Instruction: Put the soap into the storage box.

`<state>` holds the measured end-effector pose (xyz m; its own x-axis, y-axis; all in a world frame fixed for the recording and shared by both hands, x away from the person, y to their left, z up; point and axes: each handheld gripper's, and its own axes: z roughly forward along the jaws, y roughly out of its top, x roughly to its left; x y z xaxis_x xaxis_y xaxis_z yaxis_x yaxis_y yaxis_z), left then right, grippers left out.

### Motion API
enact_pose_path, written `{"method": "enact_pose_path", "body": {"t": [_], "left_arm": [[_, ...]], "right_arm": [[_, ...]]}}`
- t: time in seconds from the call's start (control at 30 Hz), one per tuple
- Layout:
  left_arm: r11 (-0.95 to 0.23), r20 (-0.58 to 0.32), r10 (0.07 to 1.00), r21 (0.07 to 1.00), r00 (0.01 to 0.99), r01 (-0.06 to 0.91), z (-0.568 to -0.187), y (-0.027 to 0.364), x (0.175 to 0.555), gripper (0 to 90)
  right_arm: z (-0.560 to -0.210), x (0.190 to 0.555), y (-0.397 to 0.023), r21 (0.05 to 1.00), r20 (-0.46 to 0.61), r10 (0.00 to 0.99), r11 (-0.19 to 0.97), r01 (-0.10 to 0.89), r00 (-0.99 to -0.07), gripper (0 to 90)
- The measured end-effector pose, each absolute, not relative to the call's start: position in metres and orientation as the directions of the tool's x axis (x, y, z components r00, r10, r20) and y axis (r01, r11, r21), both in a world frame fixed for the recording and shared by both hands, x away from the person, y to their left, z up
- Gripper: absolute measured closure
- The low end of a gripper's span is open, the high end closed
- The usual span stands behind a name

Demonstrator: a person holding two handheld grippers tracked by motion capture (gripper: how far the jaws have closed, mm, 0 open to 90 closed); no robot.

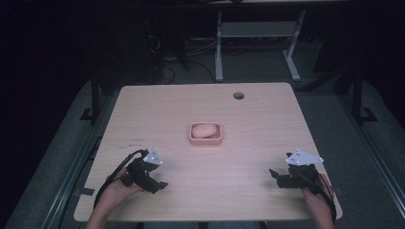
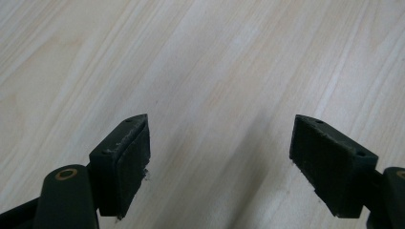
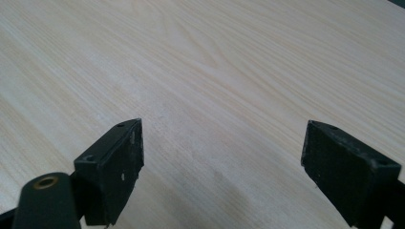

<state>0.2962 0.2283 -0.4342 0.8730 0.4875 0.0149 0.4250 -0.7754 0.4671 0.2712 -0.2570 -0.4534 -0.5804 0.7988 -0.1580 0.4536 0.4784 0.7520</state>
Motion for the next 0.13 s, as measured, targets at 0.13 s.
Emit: {"method": "enact_pose_path", "body": {"t": [0.13], "left_arm": [[-0.767,0.023,0.495,0.482,0.868,0.424,-0.4344,0.2310,0.2969,21.5]], "right_arm": [[-0.4546,0.2722,-0.2572,0.749,-0.155,0.795,0.482,0.456,-0.586,13.8]]}}
